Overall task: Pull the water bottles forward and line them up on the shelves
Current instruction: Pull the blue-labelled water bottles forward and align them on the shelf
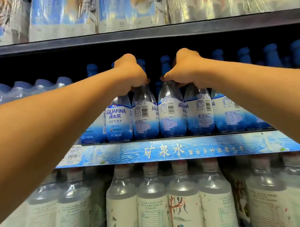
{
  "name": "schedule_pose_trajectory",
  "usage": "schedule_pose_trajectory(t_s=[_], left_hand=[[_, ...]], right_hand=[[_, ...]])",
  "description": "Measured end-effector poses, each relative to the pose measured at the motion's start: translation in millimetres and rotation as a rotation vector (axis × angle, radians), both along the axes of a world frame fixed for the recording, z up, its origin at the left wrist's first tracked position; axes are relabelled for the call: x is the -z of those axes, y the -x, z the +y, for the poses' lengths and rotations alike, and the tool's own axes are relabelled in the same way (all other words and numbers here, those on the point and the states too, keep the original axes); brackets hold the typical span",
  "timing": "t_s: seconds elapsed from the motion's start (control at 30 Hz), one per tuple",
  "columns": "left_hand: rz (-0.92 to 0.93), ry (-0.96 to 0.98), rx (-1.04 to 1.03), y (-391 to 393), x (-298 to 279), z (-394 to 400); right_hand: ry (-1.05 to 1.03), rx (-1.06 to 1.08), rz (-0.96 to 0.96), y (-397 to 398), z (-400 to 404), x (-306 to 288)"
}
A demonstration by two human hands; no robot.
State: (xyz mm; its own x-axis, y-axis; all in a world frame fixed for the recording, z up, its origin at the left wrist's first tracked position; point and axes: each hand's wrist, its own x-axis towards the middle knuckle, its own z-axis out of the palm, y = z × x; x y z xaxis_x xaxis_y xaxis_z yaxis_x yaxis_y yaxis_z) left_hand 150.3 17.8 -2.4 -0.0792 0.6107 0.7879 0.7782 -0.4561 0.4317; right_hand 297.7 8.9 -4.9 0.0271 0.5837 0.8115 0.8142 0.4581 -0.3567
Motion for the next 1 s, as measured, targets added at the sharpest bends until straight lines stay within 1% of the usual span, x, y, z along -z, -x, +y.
schedule_pose_trajectory(t_s=[0.07, 0.1, 0.17, 0.23, 0.3, 0.37, 0.43, 0.5, 0.57, 0.67, 0.73, 0.8, 0.87, 1.0], left_hand=[[-0.105, 0.054, 0.148, 1.6, -2.0, -4.2], [-0.131, 0.076, 0.185, 2.3, -3.3, -6.5], [-0.130, 0.121, 0.214, 3.5, -6.1, -10.2], [-0.122, 0.151, 0.218, 4.9, -7.4, -12.0], [-0.129, 0.148, 0.228, 5.5, -7.7, -9.3], [-0.128, 0.105, 0.231, 4.4, -4.2, -5.4], [-0.094, 0.040, 0.179, 3.3, 0.5, -1.6], [-0.062, -0.021, 0.093, 3.3, 3.2, 0.2], [-0.068, 0.007, 0.117, 3.7, 3.4, 1.0], [-0.118, 0.094, 0.241, 4.8, 0.1, 1.2], [-0.137, 0.128, 0.270, 6.5, -2.0, 0.7], [-0.152, 0.154, 0.285, 8.3, -2.9, 1.4], [-0.168, 0.160, 0.305, 10.9, -4.0, 3.0], [-0.176, 0.130, 0.326, 12.1, -3.5, 5.4]], right_hand=[[-0.057, 0.119, -0.096, 1.4, -3.2, -1.2], [-0.079, 0.169, -0.140, 2.5, -4.5, -1.4], [-0.088, 0.213, -0.187, 4.1, -4.8, -1.2], [-0.063, 0.192, -0.161, 3.7, -2.9, -1.8], [-0.006, 0.106, -0.072, 0.8, -0.2, -3.7], [0.076, -0.095, 0.066, -2.1, 2.6, -5.2], [0.140, -0.258, 0.166, -4.4, 3.1, -4.8], [0.145, -0.281, 0.174, -6.1, 4.9, -4.6], [0.102, -0.222, 0.140, -6.5, 6.6, -4.1], [-0.025, -0.037, 0.037, -5.4, 6.3, -3.0], [-0.100, 0.080, -0.056, -3.8, 4.9, -2.0], [-0.116, 0.112, -0.081, -2.4, 4.0, -0.6], [-0.063, 0.030, -0.033, -3.1, 6.4, -1.0], [0.136, -0.265, 0.147, -7.2, 8.8, -3.5]])
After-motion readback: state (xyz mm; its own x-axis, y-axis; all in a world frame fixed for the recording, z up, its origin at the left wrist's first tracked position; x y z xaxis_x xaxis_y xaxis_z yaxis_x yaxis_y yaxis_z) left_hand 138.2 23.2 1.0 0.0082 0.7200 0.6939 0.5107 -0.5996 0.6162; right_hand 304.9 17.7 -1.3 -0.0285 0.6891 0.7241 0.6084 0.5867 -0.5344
